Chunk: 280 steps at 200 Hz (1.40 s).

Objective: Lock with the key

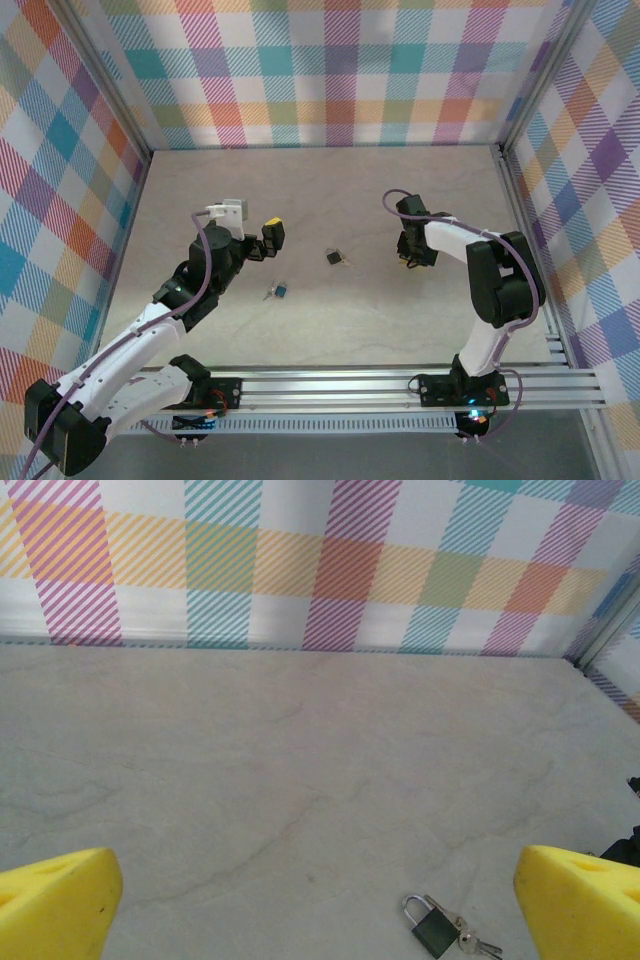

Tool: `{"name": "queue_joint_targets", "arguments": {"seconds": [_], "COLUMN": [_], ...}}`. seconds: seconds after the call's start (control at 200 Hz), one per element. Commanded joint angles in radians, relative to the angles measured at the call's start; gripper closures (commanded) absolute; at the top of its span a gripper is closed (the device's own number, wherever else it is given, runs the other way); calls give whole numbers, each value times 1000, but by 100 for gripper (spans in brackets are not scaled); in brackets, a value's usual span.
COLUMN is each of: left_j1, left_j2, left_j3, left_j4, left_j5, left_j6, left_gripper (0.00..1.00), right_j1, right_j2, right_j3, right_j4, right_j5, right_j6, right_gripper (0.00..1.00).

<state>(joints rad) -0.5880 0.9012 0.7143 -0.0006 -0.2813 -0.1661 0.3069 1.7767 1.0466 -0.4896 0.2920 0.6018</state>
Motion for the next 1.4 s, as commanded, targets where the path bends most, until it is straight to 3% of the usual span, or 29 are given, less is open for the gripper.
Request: {"name": "queue_joint_targets", "arguments": {"seconds": [0.0,0.345,0.75,1.145,1.395], "left_j1": [-12,-13,-13,-16,-23], "left_j2": [2,11,57,102,167], "left_j3": [14,32,109,201,96], "left_j4": [-13,-36,-137,-269,-145], "left_j5": [6,13,32,96,200], "left_j6": [14,4,-112,-344,-553], "left_gripper": [0,0,0,0,0], "right_j1": [-5,19,101,180,236], "right_j2": [-3,-61,-180,-281,-340], "right_j3": [-30,-97,-166,-266,-310], "right_j4": [8,56,66,114,175], "right_j5": [-58,-181,-265,-377,-419], "right_j6": [-17,-26,-62,-112,-142], "right_gripper": [74,77,76,74,73]}}
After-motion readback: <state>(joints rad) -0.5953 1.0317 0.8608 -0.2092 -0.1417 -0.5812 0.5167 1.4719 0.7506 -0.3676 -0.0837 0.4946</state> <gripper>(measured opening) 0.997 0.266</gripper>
